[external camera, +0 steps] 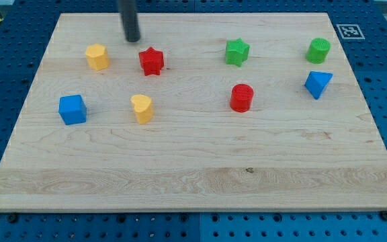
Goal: Move the yellow hexagon to the top right of the blue cube
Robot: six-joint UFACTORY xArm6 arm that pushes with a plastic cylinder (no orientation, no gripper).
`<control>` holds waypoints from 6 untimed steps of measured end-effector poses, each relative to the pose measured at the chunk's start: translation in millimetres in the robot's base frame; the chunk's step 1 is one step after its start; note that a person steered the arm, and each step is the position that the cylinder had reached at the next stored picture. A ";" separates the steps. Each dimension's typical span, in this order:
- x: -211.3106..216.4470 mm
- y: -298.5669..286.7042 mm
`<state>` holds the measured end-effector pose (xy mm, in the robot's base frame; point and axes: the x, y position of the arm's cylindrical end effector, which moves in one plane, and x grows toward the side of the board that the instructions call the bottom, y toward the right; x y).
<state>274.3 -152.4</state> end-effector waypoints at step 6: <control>62.1 -91.2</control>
